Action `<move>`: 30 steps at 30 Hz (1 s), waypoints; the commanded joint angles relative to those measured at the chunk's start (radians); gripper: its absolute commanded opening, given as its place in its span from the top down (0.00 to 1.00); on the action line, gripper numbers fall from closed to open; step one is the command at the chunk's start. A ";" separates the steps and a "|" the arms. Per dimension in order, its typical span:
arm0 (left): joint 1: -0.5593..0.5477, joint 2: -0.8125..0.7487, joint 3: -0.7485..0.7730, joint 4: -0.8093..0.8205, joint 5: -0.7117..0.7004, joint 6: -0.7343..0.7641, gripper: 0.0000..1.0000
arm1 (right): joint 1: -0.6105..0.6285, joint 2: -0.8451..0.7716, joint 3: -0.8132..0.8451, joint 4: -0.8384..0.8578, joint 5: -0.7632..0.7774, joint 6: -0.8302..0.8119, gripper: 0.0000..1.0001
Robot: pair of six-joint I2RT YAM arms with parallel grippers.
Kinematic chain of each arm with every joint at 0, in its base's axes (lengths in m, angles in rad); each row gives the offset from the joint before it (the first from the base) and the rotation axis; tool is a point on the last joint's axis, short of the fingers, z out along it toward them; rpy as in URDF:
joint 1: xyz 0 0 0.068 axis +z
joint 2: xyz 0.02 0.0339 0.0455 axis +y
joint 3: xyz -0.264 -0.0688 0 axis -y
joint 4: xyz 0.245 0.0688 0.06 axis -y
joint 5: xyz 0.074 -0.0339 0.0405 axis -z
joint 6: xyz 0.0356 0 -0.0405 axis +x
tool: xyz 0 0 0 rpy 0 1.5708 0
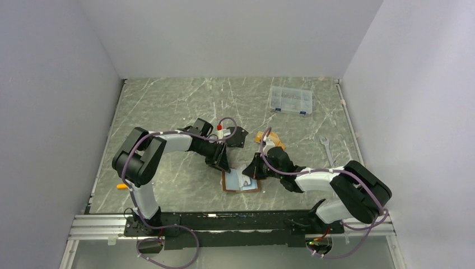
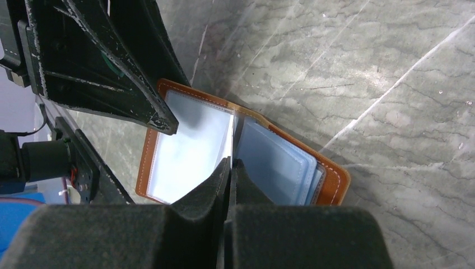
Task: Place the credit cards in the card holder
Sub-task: Insert the credit card into the card holder.
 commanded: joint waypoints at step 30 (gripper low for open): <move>0.042 -0.016 -0.062 0.180 0.027 -0.069 1.00 | -0.040 -0.117 -0.003 0.065 0.105 0.028 1.00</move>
